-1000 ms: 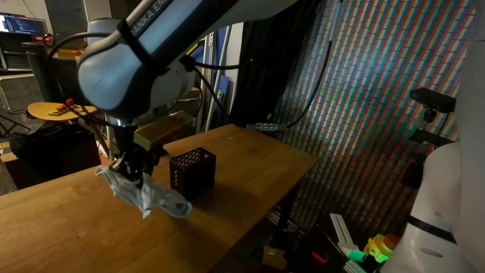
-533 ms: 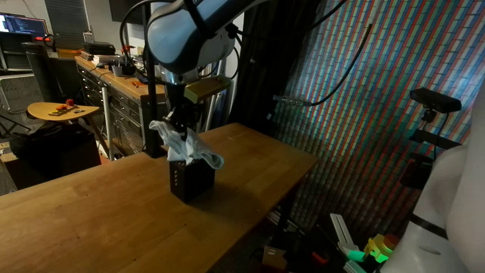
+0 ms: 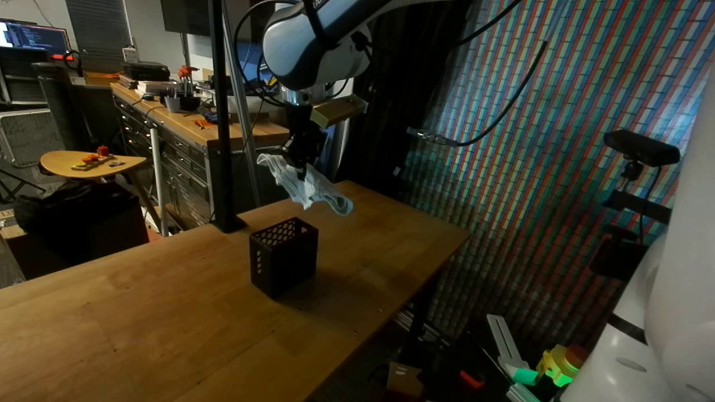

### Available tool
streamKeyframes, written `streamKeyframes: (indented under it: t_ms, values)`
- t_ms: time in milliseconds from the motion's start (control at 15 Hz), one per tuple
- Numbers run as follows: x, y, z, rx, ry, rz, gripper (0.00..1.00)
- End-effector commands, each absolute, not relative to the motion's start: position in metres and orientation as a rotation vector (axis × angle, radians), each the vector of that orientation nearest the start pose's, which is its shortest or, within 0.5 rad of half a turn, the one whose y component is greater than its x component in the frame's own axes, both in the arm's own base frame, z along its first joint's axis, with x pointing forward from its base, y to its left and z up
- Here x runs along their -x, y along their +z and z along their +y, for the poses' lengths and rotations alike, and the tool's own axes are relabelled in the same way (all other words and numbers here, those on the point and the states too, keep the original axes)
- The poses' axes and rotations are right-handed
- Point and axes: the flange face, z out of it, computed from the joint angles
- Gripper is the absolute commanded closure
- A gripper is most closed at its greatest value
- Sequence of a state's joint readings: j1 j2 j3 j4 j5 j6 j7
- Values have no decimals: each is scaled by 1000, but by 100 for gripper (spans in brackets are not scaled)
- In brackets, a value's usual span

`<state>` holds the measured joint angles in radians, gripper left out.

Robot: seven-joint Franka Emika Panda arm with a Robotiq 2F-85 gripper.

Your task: Put the towel inside the box

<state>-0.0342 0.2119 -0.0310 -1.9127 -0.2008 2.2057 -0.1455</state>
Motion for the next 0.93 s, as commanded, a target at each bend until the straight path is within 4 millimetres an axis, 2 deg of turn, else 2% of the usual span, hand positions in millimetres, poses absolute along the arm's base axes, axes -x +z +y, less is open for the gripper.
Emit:
streamKeyframes:
  t_ms: [0,533,867]
  values:
    - [-629,402,-44,3263,-80,-387,90]
    - [-630,413,-13,3254,55,-383,90]
    - [-632,406,0,3227,21,-337,90]
